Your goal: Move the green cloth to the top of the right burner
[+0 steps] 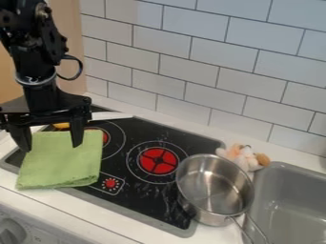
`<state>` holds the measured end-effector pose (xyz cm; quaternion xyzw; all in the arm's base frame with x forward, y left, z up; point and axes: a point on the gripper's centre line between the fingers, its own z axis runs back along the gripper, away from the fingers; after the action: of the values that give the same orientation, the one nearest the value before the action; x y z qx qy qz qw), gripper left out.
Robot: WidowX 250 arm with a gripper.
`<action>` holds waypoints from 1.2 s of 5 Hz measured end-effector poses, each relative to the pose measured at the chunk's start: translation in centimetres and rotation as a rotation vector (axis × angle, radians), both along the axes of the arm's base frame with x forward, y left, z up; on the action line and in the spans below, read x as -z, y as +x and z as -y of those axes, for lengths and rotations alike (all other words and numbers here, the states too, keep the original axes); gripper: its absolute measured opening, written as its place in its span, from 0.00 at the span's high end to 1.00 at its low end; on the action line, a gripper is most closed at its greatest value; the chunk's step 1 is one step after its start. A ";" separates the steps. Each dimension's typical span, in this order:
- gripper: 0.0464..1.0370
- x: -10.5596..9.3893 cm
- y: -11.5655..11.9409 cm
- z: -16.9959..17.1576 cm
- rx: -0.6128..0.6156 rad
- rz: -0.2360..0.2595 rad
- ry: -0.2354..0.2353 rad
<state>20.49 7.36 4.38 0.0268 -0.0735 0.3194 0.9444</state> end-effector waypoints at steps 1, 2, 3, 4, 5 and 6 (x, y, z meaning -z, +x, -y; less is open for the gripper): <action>0.04 0.8 -1.0 0.3 -0.004 -0.036 -0.014; 0.04 1.5 -1.3 0.6 -0.012 -0.063 -0.028; 0.04 2.3 -1.4 0.5 -0.026 -0.085 -0.030; 0.04 3.4 -1.2 0.4 -0.035 -0.114 -0.032; 0.04 3.7 -0.2 0.0 -0.042 -0.111 -0.018; 0.04 4.1 0.9 -0.1 -0.048 -0.117 -0.004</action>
<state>21.35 7.46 0.31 0.0451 -0.0170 0.3400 0.9392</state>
